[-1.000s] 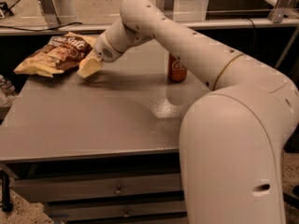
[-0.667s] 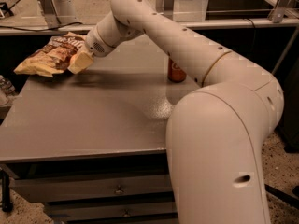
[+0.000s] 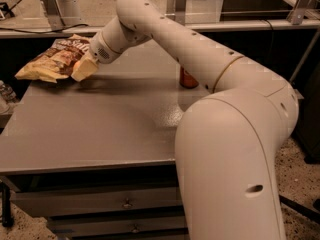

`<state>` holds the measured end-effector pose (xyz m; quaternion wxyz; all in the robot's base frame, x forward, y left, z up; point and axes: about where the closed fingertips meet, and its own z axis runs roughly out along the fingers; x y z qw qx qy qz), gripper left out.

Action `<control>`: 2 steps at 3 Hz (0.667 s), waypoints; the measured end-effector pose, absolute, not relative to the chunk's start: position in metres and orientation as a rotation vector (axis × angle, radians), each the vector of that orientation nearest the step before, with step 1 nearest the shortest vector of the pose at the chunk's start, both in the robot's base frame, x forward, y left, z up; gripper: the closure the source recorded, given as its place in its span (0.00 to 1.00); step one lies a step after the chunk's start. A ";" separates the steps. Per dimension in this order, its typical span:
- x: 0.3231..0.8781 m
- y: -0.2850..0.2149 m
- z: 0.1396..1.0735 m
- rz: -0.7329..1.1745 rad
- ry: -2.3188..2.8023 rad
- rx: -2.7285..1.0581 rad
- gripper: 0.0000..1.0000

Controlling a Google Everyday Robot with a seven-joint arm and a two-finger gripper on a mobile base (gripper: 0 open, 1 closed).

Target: Move orange near brown chip bag

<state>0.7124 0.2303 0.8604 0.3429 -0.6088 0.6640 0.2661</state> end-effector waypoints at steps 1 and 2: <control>0.710 0.237 0.855 0.710 1.731 -1.585 0.83; 0.709 0.242 0.851 0.724 1.733 -1.586 0.59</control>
Offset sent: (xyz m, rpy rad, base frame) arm -0.0036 0.0128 -0.0089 0.0125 0.0290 0.0075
